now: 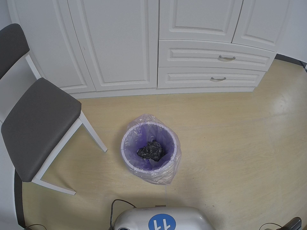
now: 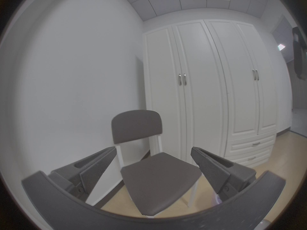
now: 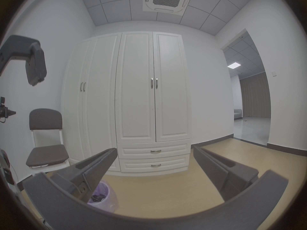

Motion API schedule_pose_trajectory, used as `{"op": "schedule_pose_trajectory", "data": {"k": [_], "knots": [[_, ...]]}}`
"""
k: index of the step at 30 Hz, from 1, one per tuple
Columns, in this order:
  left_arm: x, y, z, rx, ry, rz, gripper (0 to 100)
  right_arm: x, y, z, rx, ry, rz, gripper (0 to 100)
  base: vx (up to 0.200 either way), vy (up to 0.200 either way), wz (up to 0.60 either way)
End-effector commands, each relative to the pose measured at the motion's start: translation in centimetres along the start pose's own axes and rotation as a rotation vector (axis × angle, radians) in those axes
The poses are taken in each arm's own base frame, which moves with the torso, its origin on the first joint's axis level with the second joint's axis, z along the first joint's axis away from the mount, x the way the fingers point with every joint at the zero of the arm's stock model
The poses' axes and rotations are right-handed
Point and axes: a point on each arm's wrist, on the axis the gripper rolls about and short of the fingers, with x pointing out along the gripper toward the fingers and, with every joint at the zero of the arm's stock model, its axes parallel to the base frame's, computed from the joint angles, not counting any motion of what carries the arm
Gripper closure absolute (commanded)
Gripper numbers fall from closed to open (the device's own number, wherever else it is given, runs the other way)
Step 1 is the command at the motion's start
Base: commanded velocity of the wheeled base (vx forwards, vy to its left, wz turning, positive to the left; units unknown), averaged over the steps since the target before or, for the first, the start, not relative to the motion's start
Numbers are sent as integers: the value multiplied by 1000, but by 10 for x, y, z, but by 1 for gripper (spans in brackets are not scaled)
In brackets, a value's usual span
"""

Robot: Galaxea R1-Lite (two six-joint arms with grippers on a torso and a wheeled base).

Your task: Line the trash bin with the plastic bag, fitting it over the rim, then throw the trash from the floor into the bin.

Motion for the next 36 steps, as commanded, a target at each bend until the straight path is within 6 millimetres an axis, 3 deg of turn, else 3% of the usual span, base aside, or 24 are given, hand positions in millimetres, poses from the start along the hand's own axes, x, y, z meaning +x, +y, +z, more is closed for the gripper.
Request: {"op": "schedule_pose_trajectory", "data": {"k": [1, 9, 14, 23, 27, 29, 30, 36], "knots": [[-4, 1, -18, -21, 14, -57, 0, -2, 0, -4, -7, 3, -6, 0, 0, 0, 0], [-4, 0, -19, -34, 11, -115, 0, -2, 0, -1, -30, -8, -8, 0, 0, 0, 0], [-5, 0, -12, 7, -39, -130, 0, -2, 0, 0, -148, -16, -15, 0, 0, 0, 0], [5, -7, -43, 51, -132, -174, 0, -3, 0, 11, -268, -160, -22, 0, 0, 0, 0], [7, -11, -66, 71, -155, -239, 0, -3, 0, 2, -267, -188, -12, 0, 0, 0, 0], [7, -11, -66, 71, -155, -239, 0, -3, 0, 2, -267, -188, -12, 0, 0, 0, 0], [7, -13, -77, 79, -137, -254, 0, -4, 1, -7, -272, -220, 18, 0, 0, 0, 0], [7, -13, -85, 89, -69, -261, 0, -4, 1, -15, -262, -232, 35, 0, 0, 0, 0]]}}
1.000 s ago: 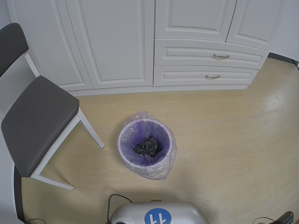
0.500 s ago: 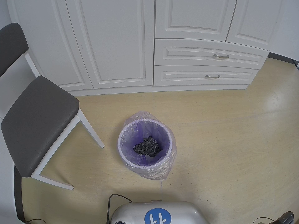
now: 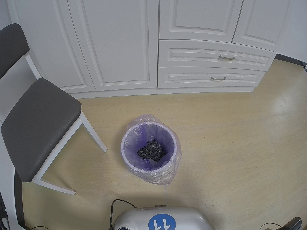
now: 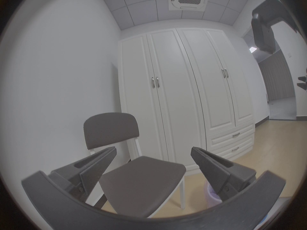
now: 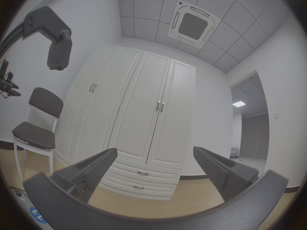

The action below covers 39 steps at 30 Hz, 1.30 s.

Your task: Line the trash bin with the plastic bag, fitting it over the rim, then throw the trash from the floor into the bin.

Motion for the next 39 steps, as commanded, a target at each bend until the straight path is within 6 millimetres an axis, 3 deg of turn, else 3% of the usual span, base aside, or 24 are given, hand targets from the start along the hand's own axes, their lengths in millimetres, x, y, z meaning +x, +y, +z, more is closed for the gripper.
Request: {"op": "schedule_pose_trajectory", "data": {"k": [1, 4, 22, 32, 39], "knots": [[-3, -3, -17, 11, 93, -22, 0, -5, 4, -14, 11, 45, 23, 0, 0, 0, 0], [-5, -4, -29, 27, 203, -38, 0, -6, 6, -21, 25, 119, 33, 0, 0, 0, 0], [-12, -7, -51, -15, 429, -54, 0, -18, 14, -57, 71, 518, 19, 0, 0, 0, 0], [-12, -6, -52, -58, 442, -6, 0, -28, 17, -72, 94, 692, 7, 0, 0, 0, 0], [-12, -5, -52, -88, 446, 42, 0, -28, 17, -72, 106, 694, 0, 0, 0, 0, 0]]}}
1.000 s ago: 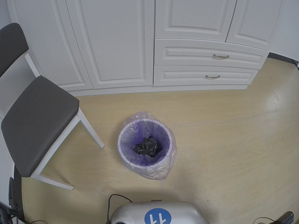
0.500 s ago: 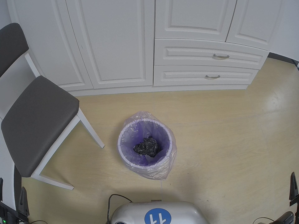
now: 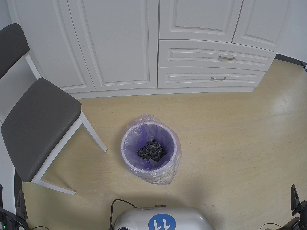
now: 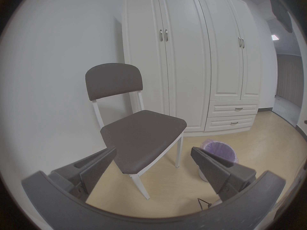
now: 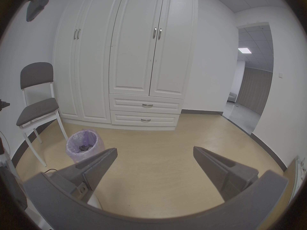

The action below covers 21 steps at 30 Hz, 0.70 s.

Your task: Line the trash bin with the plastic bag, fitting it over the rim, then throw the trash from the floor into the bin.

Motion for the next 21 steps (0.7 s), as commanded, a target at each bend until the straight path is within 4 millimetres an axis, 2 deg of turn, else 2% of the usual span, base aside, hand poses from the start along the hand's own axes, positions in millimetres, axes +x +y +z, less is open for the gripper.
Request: {"op": "schedule_pose_trajectory", "data": {"k": [1, 14, 21], "knots": [[0, 0, -5, -1, 2, -5, 0, 0, 1, -5, 2, 3, 1, 0, 0, 0, 0], [0, -2, -7, 4, 23, -71, 0, 0, 1, -5, 38, 3, 16, 0, 0, 0, 0], [0, -2, -7, 1, 24, -77, 0, 0, 3, -7, 34, 12, 94, 0, 0, 0, 0]]}}
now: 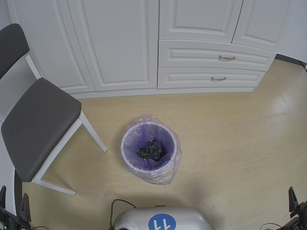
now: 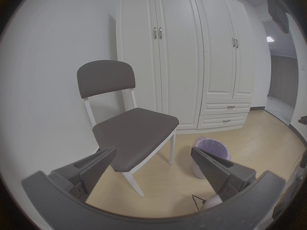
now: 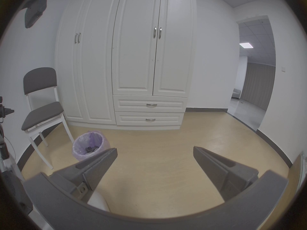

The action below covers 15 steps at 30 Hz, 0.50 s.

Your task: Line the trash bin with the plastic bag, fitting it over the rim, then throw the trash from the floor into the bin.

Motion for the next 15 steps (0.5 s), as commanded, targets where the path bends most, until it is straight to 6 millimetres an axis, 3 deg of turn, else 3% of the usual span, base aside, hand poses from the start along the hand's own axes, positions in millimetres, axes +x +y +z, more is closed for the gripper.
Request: {"op": "schedule_pose_trajectory", "data": {"k": [1, 8, 15], "knots": [[0, 0, -5, 0, 3, -1, 0, 0, 2, -6, -12, 4, 58, 0, 0, 0, 0], [0, 0, -5, 1, 3, -1, 0, 0, 2, -5, -41, 0, 85, 0, 0, 0, 0], [0, 0, -5, -1, 0, -1, 0, 0, 0, -6, -10, 5, 6, 0, 0, 0, 0]]}}
